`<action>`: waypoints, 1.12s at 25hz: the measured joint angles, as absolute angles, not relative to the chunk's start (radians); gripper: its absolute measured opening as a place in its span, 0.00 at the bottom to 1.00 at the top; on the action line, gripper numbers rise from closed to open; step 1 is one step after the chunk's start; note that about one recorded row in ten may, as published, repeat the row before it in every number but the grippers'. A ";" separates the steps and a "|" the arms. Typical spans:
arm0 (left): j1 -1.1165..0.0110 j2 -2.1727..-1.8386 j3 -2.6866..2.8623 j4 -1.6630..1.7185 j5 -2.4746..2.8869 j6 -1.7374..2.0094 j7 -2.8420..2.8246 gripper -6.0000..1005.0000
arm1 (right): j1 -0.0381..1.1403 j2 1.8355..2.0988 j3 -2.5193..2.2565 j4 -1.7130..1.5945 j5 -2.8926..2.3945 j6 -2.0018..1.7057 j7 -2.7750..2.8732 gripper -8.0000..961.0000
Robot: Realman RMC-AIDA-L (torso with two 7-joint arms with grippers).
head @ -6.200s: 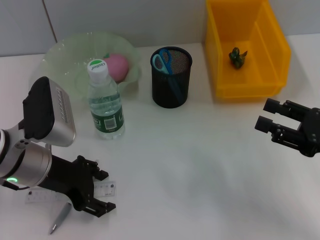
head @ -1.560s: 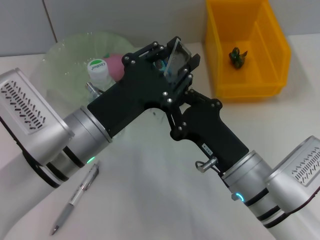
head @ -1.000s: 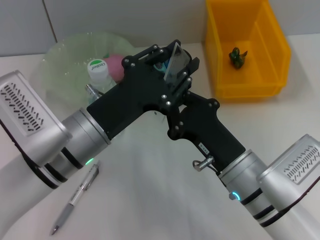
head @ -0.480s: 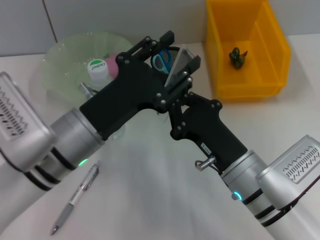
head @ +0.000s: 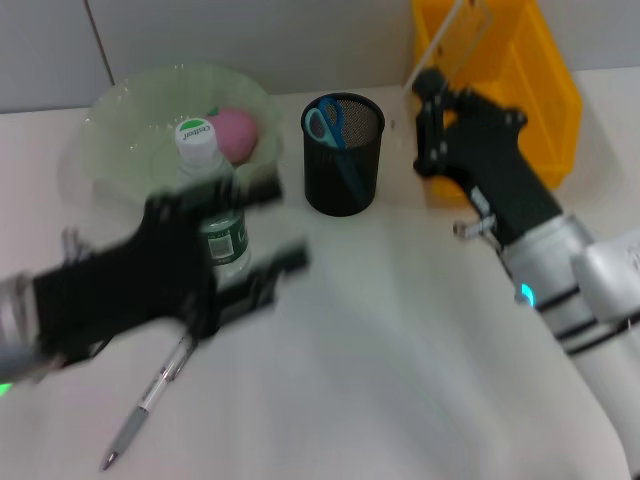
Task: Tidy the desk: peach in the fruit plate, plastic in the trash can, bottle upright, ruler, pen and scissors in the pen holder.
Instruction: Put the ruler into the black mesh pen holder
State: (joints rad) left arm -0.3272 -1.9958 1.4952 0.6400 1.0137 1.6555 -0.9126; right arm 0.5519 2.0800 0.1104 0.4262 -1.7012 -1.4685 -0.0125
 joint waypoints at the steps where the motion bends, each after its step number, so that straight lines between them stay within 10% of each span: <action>1: -0.329 -1.995 1.472 0.629 1.042 1.677 -0.913 0.59 | 0.567 2.080 0.122 0.410 -1.701 -1.460 -0.007 0.02; 28: -0.314 -2.020 1.274 0.544 1.230 1.768 -0.918 0.79 | 0.772 2.088 0.261 0.330 -1.707 -1.050 0.007 0.02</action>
State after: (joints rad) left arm -0.3136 -2.0202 1.2738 0.5444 1.2302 1.7681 -0.9183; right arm 0.7723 2.0875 0.2610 0.3305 -1.7071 -1.0497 0.0072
